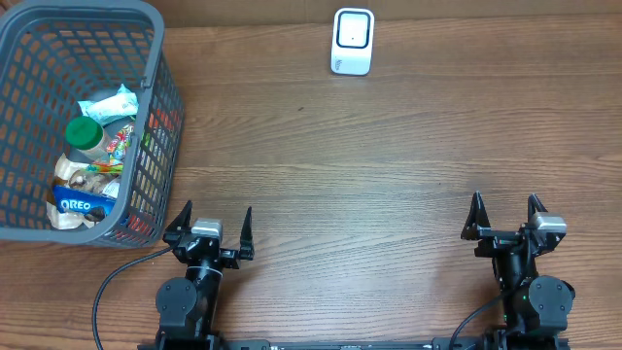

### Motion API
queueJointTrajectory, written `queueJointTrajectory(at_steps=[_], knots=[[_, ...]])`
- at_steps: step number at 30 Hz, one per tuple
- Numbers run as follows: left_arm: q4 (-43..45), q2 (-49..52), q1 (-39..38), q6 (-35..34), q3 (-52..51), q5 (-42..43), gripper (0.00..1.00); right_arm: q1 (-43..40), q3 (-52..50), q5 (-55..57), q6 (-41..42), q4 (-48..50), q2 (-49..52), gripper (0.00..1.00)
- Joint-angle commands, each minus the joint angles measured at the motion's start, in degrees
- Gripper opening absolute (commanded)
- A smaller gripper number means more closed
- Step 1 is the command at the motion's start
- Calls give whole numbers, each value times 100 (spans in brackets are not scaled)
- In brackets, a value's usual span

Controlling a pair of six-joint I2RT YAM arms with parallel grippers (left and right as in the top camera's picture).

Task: Scan the item barcode

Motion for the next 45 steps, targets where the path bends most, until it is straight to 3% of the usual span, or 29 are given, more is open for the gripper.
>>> queueJointTrajectory(at_steps=[1, 33, 36, 40, 45], knots=[[-4, -22, 31, 31, -24, -37, 100, 4, -59, -7, -20, 33, -68, 100], [-7, -22, 31, 24, -24, -127, 100, 4, -59, -7, -17, 33, -68, 100], [-2, -22, 31, -269, 4, -122, 100, 4, -59, -7, -17, 35, -68, 100], [-501, -22, 31, -802, 492, -76, 100, 4, -59, -7, -17, 35, -68, 100], [-1602, 120, 31, -874, 1818, -125, 100, 4, -59, -9, -17, 33, -68, 100]])
